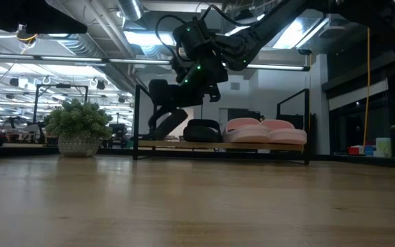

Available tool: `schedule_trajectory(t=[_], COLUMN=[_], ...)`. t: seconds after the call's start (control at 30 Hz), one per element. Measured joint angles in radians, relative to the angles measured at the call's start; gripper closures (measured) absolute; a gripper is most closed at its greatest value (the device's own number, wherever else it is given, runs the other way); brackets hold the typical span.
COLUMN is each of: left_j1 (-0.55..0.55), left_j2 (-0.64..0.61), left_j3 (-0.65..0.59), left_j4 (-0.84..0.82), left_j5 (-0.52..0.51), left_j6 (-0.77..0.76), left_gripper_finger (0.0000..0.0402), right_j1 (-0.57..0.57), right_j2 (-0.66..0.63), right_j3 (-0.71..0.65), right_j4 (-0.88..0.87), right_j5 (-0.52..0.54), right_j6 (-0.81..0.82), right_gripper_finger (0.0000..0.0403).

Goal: Pick and place slides into the shelf
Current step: Put the black slides on the shelf

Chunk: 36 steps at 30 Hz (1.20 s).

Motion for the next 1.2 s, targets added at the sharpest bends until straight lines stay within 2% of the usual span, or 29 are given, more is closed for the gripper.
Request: schedule_trajectory(t=[0.83,1.03,1.2], left_j1=[0.000,0.000,0.000], left_j2=[0.000,0.000,0.000], left_j3=[0.000,0.000,0.000], left_j4=[0.000,0.000,0.000], left_j5=[0.019,0.019,0.020], left_j6=[0.001,0.001,0.001], left_gripper_finger=[0.0401,0.0400,0.0401], right_j1=[0.010,0.012,0.024], right_j2=[-0.002,-0.002,-0.002], right_j3=[0.002,0.002,0.002], right_j4=[0.013,-0.083,-0.091], right_j5=[-0.006,-0.006,-0.023], right_j6=[-0.105,-0.101,-0.137], right_gripper_finger=[0.0274,0.0274,0.0274])
